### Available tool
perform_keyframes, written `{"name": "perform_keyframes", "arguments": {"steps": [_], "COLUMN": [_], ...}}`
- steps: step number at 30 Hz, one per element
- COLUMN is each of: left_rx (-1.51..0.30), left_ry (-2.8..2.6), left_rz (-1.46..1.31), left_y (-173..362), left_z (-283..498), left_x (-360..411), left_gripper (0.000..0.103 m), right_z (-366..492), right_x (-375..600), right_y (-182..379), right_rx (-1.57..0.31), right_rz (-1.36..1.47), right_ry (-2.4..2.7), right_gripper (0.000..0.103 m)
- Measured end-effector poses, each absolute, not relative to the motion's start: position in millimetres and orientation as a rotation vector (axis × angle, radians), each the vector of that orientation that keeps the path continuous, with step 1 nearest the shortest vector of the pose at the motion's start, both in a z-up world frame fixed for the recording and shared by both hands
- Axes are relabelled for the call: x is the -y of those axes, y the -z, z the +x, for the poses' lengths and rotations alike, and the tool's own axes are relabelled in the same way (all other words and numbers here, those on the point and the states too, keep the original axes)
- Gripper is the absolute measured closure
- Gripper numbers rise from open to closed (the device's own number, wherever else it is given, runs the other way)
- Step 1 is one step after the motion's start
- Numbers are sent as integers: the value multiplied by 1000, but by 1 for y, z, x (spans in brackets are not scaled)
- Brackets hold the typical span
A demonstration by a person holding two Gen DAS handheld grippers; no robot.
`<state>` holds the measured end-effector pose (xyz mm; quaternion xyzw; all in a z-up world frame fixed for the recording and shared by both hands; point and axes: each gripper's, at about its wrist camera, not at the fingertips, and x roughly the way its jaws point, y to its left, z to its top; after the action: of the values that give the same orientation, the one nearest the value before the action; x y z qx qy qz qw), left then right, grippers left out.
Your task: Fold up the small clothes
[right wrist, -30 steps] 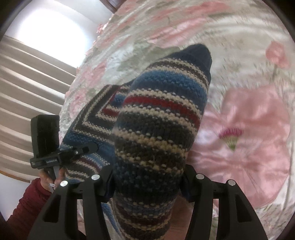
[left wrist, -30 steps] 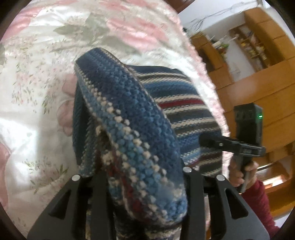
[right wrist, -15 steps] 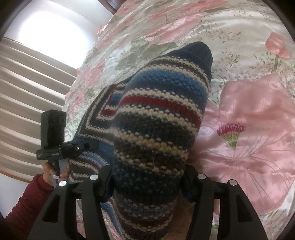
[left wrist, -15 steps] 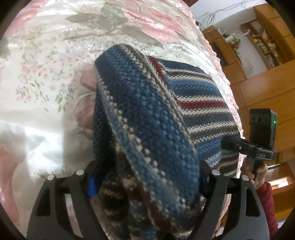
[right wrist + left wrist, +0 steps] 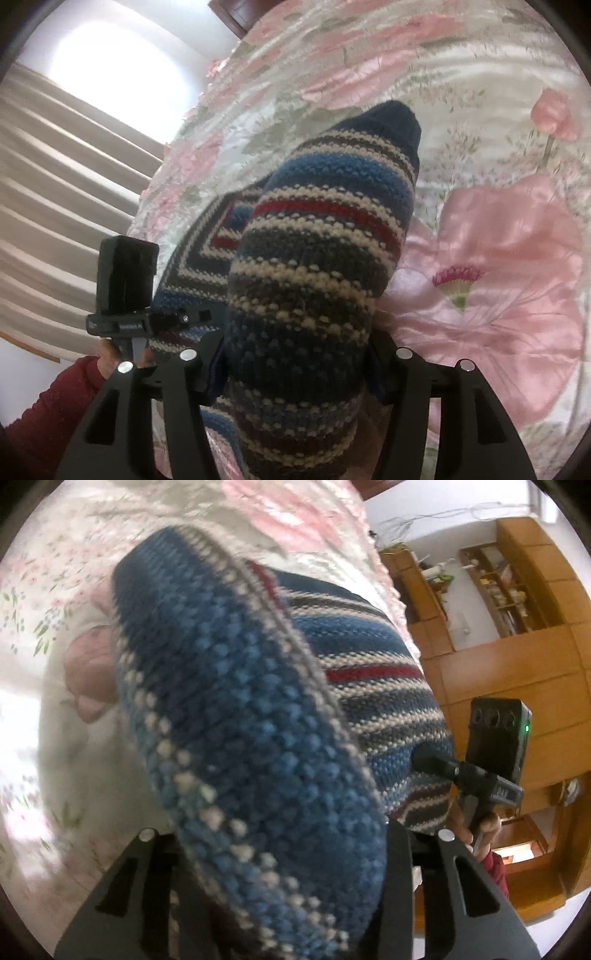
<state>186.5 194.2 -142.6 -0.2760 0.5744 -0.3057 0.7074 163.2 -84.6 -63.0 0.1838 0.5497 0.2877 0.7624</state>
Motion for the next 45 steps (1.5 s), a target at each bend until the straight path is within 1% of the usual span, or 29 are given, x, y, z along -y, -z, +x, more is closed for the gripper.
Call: {"name": "perform_keyframes", "arguments": {"steps": [6,11,13,14,16,17,18,19,21,23,24,26,27,30,31,32,33,34,35,36,37,39,42,45], "left_rx": [-1203,-1219,-1219,-1222,-1225,-1226,-1230,-1237,-1235,-1228,-1218,-1211,-1202,-1193,-1202,-1203,-1204,-1210,-1220,-1220,-1220,-1221,-1205,-1206], "left_ry": [711,682,674,668,649,644,629,594,566,518,501,442,424,353,314,306,306,300,294,290,287,286,283,280], "left_rz": [-534,-485,-487,-488,-469,-461,-452,-442,-439,-401,-382,-334,-331,-316,-290,-291,-301,-301,-299,-299,-297,-294,-259,-256], "left_y": [122,134,136,137,134,132,130,126,118,106,100,91,86,81,83,86,89,93,96,99,100,97,92,100], "left_z": [167,157,158,156,155,154,152,150,145,132,126,109,100,74,65,57,51,47,43,41,40,40,41,40], "left_x": [-171,-161,-161,-163,-162,-162,-161,-163,-166,-167,-167,-167,-166,-168,-167,-168,-171,-171,-176,-178,-179,-181,-173,-173], "left_gripper": [68,67,65,63,58,53,45,41,33,31,26,25,21,21,21,25,34,42,49,52,55,62,64,64], "right_z": [144,133,133,132,131,130,127,123,115,102,95,79,72,49,45,40,38,35,32,30,29,27,22,18], "right_x": [109,125,131,132,133,132,134,137,140,147,149,153,153,153,152,151,150,149,148,149,149,147,144,136], "right_y": [51,84,92,93,95,94,92,89,84,78,76,72,71,75,78,81,83,86,86,84,82,76,68,77], "right_rx": [-1180,-1235,-1234,-1234,-1243,-1245,-1247,-1248,-1248,-1246,-1243,-1245,-1249,-1271,-1279,-1284,-1286,-1295,-1292,-1279,-1272,-1253,-1231,-1243], "right_rz": [378,399,442,451,467,471,473,470,479,505,517,527,527,527,524,523,525,532,526,508,508,508,459,428], "right_ry": [-629,-587,-585,-583,-565,-558,-553,-538,-525,-520,-520,-519,-518,-517,-515,-520,-528,-539,-529,-524,-533,-540,-532,-511], "right_gripper": [44,43,40,39,30,28,26,22,20,20,20,20,20,20,24,29,43,54,58,67,73,75,76,76]}}
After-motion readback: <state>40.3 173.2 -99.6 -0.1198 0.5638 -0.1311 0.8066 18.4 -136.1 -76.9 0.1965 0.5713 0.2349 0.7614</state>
